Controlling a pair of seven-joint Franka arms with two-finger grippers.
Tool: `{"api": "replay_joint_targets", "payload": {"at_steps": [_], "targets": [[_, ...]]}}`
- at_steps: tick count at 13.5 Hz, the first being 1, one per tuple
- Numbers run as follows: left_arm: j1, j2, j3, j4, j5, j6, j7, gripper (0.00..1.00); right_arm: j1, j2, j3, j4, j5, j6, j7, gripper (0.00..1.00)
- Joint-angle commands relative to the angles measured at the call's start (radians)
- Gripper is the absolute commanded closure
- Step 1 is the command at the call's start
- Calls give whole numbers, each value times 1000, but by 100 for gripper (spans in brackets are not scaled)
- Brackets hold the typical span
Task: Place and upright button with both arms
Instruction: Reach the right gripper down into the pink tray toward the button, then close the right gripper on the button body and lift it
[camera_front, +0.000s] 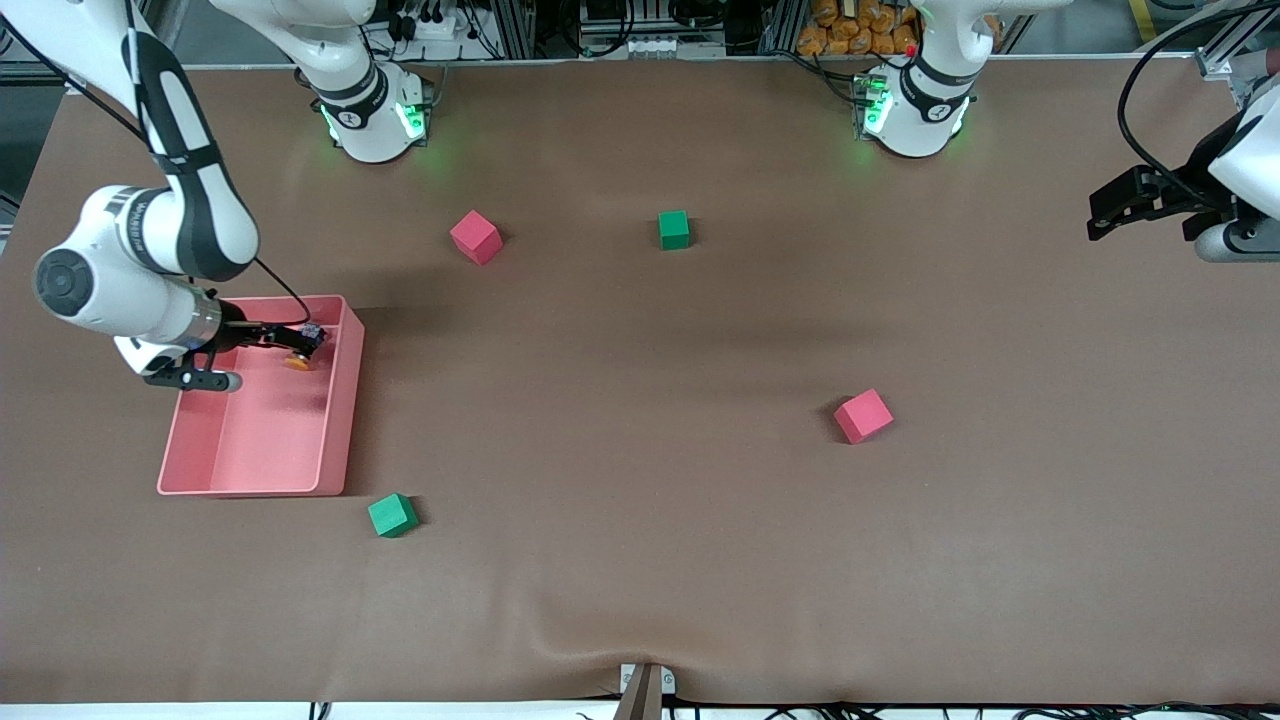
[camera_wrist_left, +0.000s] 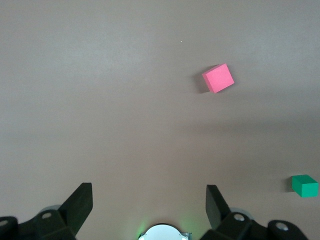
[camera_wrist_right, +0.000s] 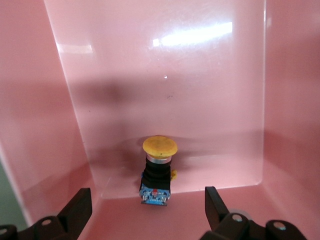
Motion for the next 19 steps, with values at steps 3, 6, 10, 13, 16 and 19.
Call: {"api": "replay_joint_targets", "payload": {"at_steps": [3, 6, 10, 13, 16, 19], "targets": [[-5, -17, 3, -17, -4, -11, -10, 0, -5, -12, 6, -100, -5, 143, -17, 0], [-5, -16, 3, -17, -4, -11, -10, 0, -2, 8, 6, -103, -5, 165, -22, 0], [-6, -9, 3, -17, -4, -11, -10, 0, 30, 4, 7, -100, -5, 186, -20, 0], [-6, -6, 1, -17, -4, -8, -10, 0, 39, 8, 6, -99, -5, 211, -28, 0], [-6, -8, 1, -17, -4, -8, -10, 0, -21, 60, 6, -99, -7, 257, -100, 0], [-5, -8, 1, -18, -3, -8, -10, 0, -32, 135, 7, -97, 7, 335, -68, 0]]}}
